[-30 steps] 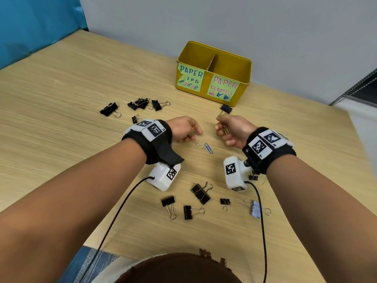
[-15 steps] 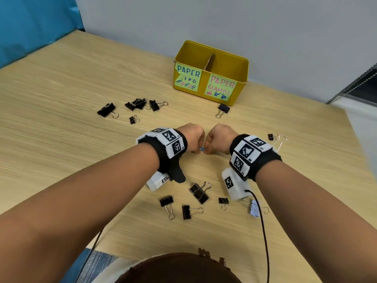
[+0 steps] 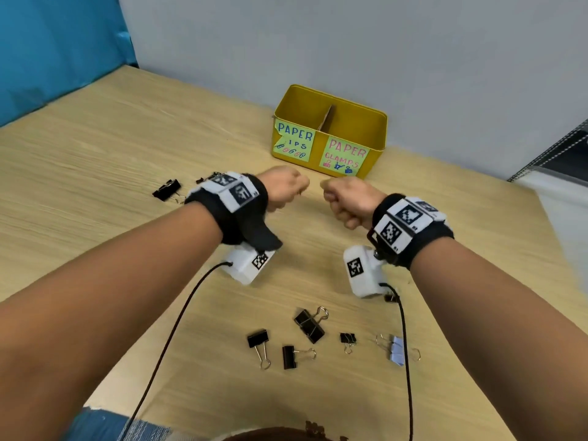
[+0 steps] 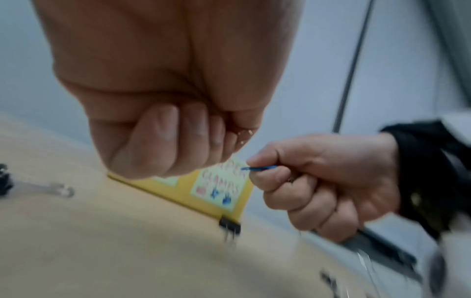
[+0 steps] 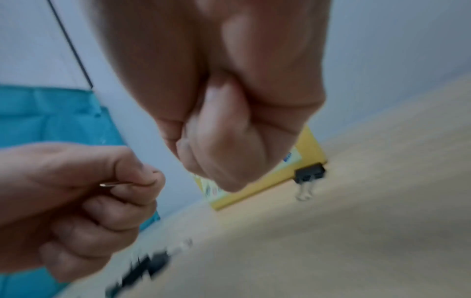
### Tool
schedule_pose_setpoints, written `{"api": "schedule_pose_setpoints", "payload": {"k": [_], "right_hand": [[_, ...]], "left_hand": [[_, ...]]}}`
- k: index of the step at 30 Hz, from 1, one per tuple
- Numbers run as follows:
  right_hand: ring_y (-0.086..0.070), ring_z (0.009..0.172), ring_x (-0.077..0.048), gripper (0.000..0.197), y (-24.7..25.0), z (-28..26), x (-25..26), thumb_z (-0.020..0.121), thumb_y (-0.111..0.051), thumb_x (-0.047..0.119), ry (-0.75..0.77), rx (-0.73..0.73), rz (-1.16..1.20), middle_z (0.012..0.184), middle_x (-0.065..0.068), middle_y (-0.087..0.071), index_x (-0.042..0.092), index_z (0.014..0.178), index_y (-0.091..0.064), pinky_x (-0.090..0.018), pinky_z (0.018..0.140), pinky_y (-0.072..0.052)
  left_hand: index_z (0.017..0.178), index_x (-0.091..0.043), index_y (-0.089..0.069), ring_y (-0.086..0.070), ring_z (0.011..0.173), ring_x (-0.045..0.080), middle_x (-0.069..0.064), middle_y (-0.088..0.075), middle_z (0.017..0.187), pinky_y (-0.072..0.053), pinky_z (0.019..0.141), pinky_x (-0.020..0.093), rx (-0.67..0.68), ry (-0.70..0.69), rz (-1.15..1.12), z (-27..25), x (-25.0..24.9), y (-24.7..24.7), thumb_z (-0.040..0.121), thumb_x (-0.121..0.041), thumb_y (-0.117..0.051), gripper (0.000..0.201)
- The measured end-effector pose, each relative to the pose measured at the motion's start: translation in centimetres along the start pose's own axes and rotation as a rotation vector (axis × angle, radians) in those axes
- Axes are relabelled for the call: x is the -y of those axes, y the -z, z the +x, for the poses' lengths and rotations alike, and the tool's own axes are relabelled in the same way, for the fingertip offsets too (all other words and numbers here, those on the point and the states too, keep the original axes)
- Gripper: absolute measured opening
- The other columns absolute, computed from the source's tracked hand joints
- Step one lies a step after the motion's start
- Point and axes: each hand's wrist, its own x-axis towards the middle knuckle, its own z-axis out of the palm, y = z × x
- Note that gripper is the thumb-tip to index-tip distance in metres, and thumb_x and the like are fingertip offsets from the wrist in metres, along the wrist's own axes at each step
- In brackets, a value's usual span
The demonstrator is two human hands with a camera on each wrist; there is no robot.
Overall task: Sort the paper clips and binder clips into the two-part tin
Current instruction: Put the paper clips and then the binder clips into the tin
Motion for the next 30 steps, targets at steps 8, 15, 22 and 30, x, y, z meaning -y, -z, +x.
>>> {"api": "schedule_pose_setpoints", "payload": {"k": [8, 15, 22, 30], "right_hand": [[-0.026, 0.021, -0.004, 0.029, 3.1, 5.4, 9.4, 0.095, -0.028, 0.004, 0.095, -0.083, 0.613, 0.056, -0.002, -0.036, 0.007, 0.072, -0.045, -0.009, 0.026, -0.020], [-0.042, 0.055, -0.015, 0.020, 4.6, 10.4, 12.3, 0.096, -0.036, 0.007, 0.018, -0.161, 0.700, 0.072, -0.009, -0.039, 0.006, 0.078, -0.043, -0.021, 0.044, -0.042], [-0.025, 0.142, -0.031, 0.053, 4.2, 10.5, 12.7, 0.094, -0.046, 0.037, 0.010, -0.035, 0.453, 0.151, -0.014, -0.028, 0.013, 0.141, -0.036, -0.048, 0.110, -0.025], [-0.054, 0.073, -0.008, 0.038, -3.0, 8.4, 12.1, 0.079, -0.061, 0.005, 0.391, -0.131, -0.506, 0.081, 0.005, -0.058, 0.013, 0.116, -0.062, -0.019, 0.061, -0.040]], "left_hand": [[0.065, -0.007, -0.043, -0.042, 0.022, 0.007, -0.001, -0.048, 0.031, -0.025, 0.029, 0.006, -0.159, -0.027, -0.789, 5.5, -3.9, 7.0, 0.096, -0.001, -0.030, 0.034], [0.107, -0.005, -0.046, -0.048, 0.064, 0.016, 0.009, -0.051, 0.087, -0.041, 0.052, 0.023, -0.192, 0.059, -0.710, 9.9, -4.7, 9.6, 0.096, -0.044, -0.041, 0.041], [0.149, -0.004, -0.022, -0.034, 0.140, 0.024, 0.012, -0.022, 0.157, -0.045, 0.091, 0.027, -0.116, -0.011, -0.691, 7.6, -5.5, 11.3, 0.096, -0.051, -0.031, 0.071], [0.138, -0.023, -0.043, -0.051, 0.121, 0.026, 0.007, -0.049, 0.137, -0.041, 0.095, 0.033, -0.262, 0.155, 0.313, 0.6, 3.3, 12.4, 0.085, -0.028, -0.064, 0.057]]}}
